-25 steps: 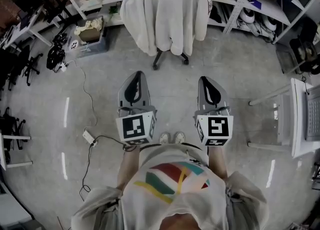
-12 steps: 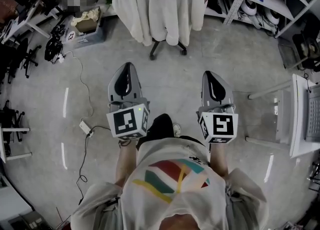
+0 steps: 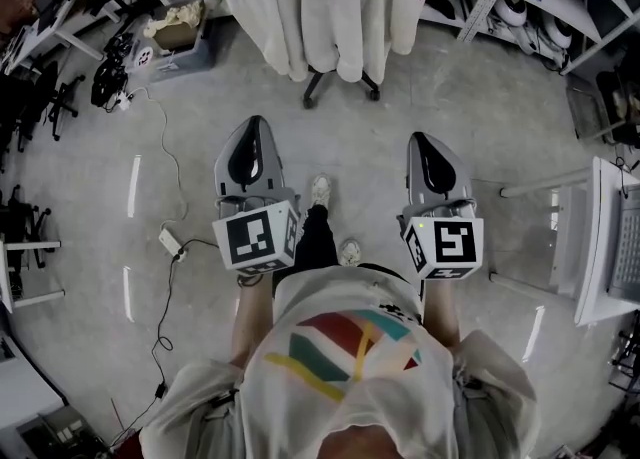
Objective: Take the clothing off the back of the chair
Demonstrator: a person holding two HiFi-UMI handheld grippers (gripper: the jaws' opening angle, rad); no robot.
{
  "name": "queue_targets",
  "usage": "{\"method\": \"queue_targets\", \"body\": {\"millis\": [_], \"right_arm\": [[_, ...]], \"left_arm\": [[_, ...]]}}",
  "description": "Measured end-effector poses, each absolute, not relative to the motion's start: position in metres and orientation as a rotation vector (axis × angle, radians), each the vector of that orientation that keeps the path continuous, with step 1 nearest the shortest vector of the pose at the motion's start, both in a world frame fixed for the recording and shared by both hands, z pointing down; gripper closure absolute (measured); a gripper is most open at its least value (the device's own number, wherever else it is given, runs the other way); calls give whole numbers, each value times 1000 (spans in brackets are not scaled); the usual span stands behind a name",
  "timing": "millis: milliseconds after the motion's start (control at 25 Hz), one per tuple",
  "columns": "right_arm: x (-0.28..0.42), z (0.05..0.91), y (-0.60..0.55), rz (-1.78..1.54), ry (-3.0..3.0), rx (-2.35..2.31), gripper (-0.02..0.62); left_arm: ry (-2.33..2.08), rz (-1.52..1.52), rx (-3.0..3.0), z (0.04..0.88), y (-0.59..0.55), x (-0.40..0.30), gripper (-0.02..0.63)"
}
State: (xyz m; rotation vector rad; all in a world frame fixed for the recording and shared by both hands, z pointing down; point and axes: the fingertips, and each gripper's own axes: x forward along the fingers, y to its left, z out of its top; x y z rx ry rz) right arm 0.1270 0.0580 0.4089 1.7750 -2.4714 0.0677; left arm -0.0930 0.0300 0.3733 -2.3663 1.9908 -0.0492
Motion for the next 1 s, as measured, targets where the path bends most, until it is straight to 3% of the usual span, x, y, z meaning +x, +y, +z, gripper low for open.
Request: {"method": "queue_targets", "body": {"millis": [1000], "right_arm": [[66,359,-167,-98,-2374,1916,591]], "left_arm": [[1786,133,-2577,347,-226,-126,592]]}}
